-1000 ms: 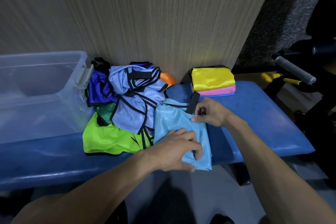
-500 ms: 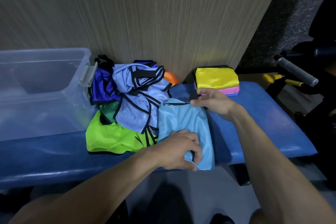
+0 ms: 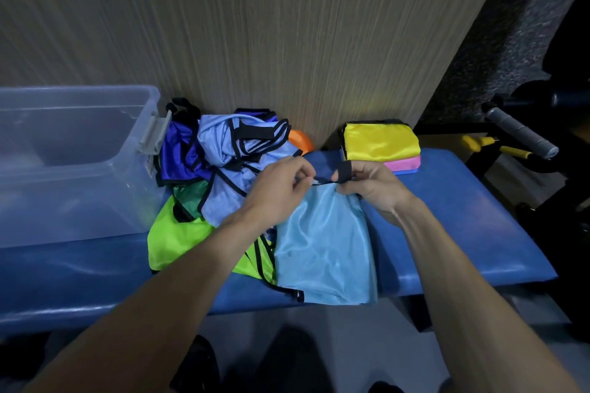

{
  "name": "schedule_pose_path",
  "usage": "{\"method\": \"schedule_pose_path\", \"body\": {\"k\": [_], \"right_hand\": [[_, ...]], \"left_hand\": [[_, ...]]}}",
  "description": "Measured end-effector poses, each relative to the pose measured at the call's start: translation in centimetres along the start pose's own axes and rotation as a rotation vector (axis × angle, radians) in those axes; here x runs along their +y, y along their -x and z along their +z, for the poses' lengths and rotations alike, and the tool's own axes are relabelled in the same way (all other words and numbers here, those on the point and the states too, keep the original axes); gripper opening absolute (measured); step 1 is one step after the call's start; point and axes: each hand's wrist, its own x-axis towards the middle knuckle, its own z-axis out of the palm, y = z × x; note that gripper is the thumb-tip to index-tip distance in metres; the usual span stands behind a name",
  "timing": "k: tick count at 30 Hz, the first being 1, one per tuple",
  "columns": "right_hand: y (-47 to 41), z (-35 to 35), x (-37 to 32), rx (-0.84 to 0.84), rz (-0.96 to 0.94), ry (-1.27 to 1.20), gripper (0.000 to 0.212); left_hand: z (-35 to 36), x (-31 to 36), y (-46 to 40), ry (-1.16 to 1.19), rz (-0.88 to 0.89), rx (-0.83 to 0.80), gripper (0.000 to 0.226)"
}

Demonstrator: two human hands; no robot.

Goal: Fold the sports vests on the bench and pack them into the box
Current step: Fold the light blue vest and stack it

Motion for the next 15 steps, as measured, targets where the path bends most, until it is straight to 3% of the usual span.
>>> {"method": "schedule_pose_path", "body": {"k": [9, 15], "right_hand": [[-0.1, 0.1, 0.9, 0.046, -0.074, -0.031, 0.038], [-0.3, -0.1, 1.1, 0.049, -0.05, 0.011, 0.034]], "left_hand": [[1.5, 0.2, -2.8, 0.011, -0.042, -0.341, 0.019], [0.4, -0.1, -4.0, 0.049, -0.165, -0.368, 0.029]]}}
